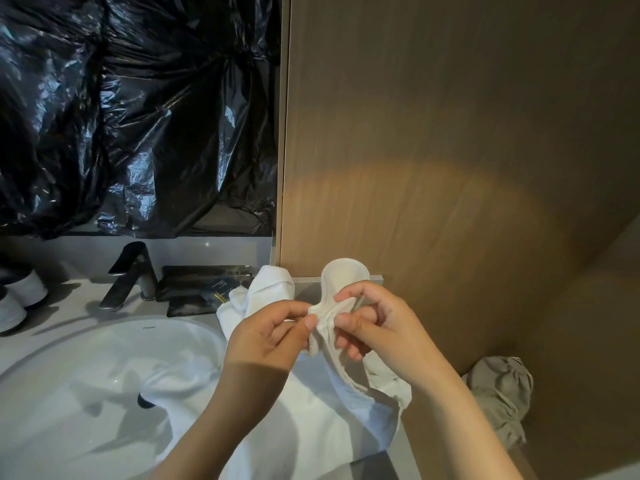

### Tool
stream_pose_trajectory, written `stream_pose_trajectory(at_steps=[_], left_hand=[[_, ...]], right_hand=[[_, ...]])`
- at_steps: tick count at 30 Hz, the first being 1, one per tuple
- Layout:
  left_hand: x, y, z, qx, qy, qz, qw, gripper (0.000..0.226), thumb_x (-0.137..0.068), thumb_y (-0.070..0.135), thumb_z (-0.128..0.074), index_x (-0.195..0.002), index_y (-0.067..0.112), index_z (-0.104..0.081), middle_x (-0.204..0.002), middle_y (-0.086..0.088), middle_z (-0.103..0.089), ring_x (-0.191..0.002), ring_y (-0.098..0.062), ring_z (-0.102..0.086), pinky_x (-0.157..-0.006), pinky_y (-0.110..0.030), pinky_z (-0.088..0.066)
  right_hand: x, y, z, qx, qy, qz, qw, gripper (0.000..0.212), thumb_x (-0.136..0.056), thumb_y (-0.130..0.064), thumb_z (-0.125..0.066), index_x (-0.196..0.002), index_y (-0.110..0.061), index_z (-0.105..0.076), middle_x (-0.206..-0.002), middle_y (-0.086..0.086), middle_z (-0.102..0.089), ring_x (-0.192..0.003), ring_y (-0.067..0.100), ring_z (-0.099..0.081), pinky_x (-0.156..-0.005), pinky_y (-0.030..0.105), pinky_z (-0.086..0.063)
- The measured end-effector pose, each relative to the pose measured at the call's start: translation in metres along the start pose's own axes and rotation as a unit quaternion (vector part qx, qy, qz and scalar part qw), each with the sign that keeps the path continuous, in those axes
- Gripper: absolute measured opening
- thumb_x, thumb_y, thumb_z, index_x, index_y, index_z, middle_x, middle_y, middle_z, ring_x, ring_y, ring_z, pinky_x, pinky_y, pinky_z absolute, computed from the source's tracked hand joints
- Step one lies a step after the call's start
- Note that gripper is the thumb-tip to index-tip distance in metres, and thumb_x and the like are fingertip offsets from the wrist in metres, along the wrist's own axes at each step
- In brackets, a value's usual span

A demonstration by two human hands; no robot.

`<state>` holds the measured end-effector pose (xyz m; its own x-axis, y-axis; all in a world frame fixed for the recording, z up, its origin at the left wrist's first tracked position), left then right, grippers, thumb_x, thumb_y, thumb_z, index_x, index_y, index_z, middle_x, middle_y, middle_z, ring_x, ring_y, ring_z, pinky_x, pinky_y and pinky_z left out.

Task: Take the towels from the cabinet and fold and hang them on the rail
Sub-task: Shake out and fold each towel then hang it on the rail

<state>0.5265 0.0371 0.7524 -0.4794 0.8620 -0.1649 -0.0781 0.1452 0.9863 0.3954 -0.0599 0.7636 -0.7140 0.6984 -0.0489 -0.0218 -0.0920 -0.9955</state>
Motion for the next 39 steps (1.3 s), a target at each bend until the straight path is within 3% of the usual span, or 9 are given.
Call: stream_pose_trajectory(at_steps=[5,10,16,21,24,28,31,35,39], left_hand=[[0.002,-0.007,-0.002,0.022,-0.025,0.026,0.999,0.017,-0.082,0.029,-0.060,-0.090,0.027,-0.074,-0.088,-0.007,-0.075,-0.087,-0.027,-0.071,-0.089,-0.045,-0.055],[0.001,-0.004,-0.003,0.030,-0.025,0.019,0.999,0.019,-0.075,0.028,-0.066,-0.088,0.039,-0.073,-0.086,0.002,-0.075,-0.080,-0.014,-0.071,-0.076,-0.020,-0.054],[-0.001,-0.003,-0.005,0.003,-0.012,0.011,1.000,0.013,-0.076,0.017,-0.082,-0.084,0.022,-0.073,-0.079,-0.002,-0.074,-0.076,-0.020,-0.070,-0.076,-0.027,-0.057],[-0.002,-0.001,-0.006,-0.018,-0.012,0.004,1.000,0.007,-0.079,0.012,-0.076,-0.084,0.014,-0.072,-0.076,-0.003,-0.074,-0.075,-0.021,-0.071,-0.076,-0.030,-0.058],[0.000,-0.001,-0.007,-0.032,-0.001,-0.013,0.999,0.005,-0.081,0.008,-0.074,-0.080,0.011,-0.071,-0.070,-0.004,-0.071,-0.068,-0.018,-0.068,-0.066,-0.024,-0.056],[-0.003,0.002,-0.002,-0.038,0.026,-0.033,0.998,0.007,-0.084,0.004,-0.071,-0.080,0.002,-0.066,-0.070,-0.020,-0.064,-0.067,-0.039,-0.060,-0.069,-0.042,-0.054],[-0.012,0.016,0.007,-0.066,0.033,-0.061,0.995,0.009,-0.084,0.006,-0.072,-0.082,0.000,-0.066,-0.076,-0.025,-0.064,-0.063,-0.037,-0.058,-0.066,-0.046,-0.053],[-0.032,0.050,0.028,-0.122,0.053,-0.121,0.984,0.012,-0.082,0.007,-0.072,-0.080,0.019,-0.070,-0.072,-0.004,-0.069,-0.057,-0.009,-0.054,-0.057,-0.018,-0.048],[-0.058,0.079,0.050,-0.209,0.058,-0.159,0.963,0.010,-0.080,0.014,-0.069,-0.081,0.024,-0.068,-0.066,0.002,-0.067,-0.056,-0.006,-0.056,-0.058,-0.019,-0.047]], right_hand=[[-0.006,0.005,0.001,0.022,0.019,0.003,1.000,0.025,-0.081,-0.021,-0.074,-0.073,-0.019,-0.050,-0.049,0.008,-0.058,-0.039,0.018,-0.048,-0.045,0.022,-0.042],[-0.006,0.003,0.000,0.018,0.053,0.030,0.998,0.025,-0.080,-0.025,-0.072,-0.068,-0.027,-0.049,-0.047,0.007,-0.056,-0.038,0.017,-0.046,-0.045,0.022,-0.042],[-0.006,0.001,0.001,0.041,0.086,0.053,0.994,0.024,-0.074,-0.039,-0.072,-0.070,-0.030,-0.050,-0.046,0.004,-0.057,-0.040,0.017,-0.047,-0.046,0.022,-0.042],[-0.005,0.001,0.001,0.040,0.084,0.055,0.994,0.022,-0.078,-0.036,-0.071,-0.069,-0.030,-0.051,-0.048,0.005,-0.059,-0.040,0.016,-0.050,-0.046,0.021,-0.043],[-0.003,0.000,-0.001,0.034,0.077,0.054,0.995,0.023,-0.077,-0.037,-0.071,-0.069,-0.030,-0.051,-0.048,0.006,-0.059,-0.041,0.017,-0.050,-0.047,0.022,-0.043],[-0.005,-0.005,-0.001,0.024,0.055,0.058,0.997,0.018,-0.081,-0.035,-0.070,-0.072,-0.028,-0.056,-0.054,0.011,-0.063,-0.043,0.019,-0.054,-0.047,0.023,-0.046],[-0.008,-0.013,0.009,0.098,0.022,0.058,0.993,0.020,-0.092,-0.040,-0.060,-0.079,-0.025,-0.059,-0.061,0.010,-0.068,-0.048,0.020,-0.060,-0.050,0.025,-0.048],[-0.016,-0.025,0.048,0.387,0.018,0.027,0.922,0.034,-0.096,-0.060,-0.039,-0.086,-0.033,-0.056,-0.066,-0.006,-0.070,-0.054,0.009,-0.065,-0.054,0.026,-0.051],[-0.024,-0.053,0.075,0.583,0.021,0.087,0.808,0.043,-0.090,-0.073,-0.031,-0.084,-0.035,-0.051,-0.069,-0.012,-0.062,-0.062,0.004,-0.059,-0.052,0.029,-0.049]])
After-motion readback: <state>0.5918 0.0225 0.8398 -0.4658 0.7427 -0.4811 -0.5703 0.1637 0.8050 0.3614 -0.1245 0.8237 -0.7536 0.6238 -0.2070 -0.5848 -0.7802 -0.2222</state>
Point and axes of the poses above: each hand's wrist, its own x-axis away from the middle knuckle, its own z-axis out of the back of the hand, y = z × x, the point moved 7 cm from there along -x, towards the middle knuckle
